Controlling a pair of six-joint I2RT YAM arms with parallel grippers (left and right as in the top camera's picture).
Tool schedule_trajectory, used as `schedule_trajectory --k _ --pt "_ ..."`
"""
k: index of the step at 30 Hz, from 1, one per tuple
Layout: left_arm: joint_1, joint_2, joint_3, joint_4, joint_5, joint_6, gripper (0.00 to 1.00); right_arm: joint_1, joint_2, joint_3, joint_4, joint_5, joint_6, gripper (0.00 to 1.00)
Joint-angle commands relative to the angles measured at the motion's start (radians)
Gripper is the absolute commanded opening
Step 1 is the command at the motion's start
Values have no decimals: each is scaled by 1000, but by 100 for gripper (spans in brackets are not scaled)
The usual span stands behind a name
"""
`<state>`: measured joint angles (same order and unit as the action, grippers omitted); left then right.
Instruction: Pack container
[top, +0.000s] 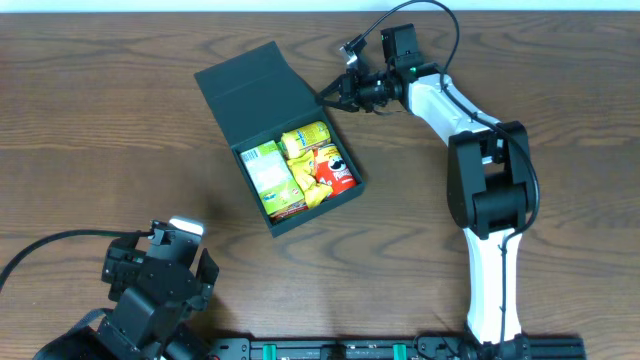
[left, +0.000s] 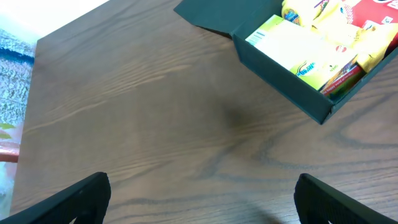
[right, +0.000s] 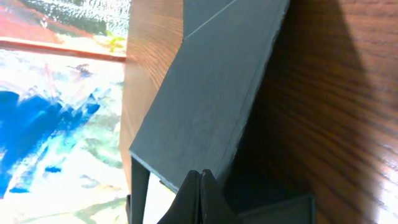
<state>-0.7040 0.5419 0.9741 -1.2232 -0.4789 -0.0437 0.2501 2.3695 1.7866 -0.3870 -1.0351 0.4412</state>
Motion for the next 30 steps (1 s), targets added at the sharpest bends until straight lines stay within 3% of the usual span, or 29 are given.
schedule_trajectory --k 1,5,11,24,30 --pt "-2 -3 11 0 -19 14 95 -13 -15 1 -31 -45 4 1" --pt "-2 -3 11 0 -19 14 95 -13 -59 1 -177 -33 -103 1" --pt "-2 -3 11 0 -19 14 95 3 -110 1 -432 168 -211 1" --pt "-2 -3 11 0 -19 14 95 90 -206 -5 -663 520 -282 1" --pt "-2 -3 11 0 -19 14 95 150 -327 -121 -652 726 -282 1"
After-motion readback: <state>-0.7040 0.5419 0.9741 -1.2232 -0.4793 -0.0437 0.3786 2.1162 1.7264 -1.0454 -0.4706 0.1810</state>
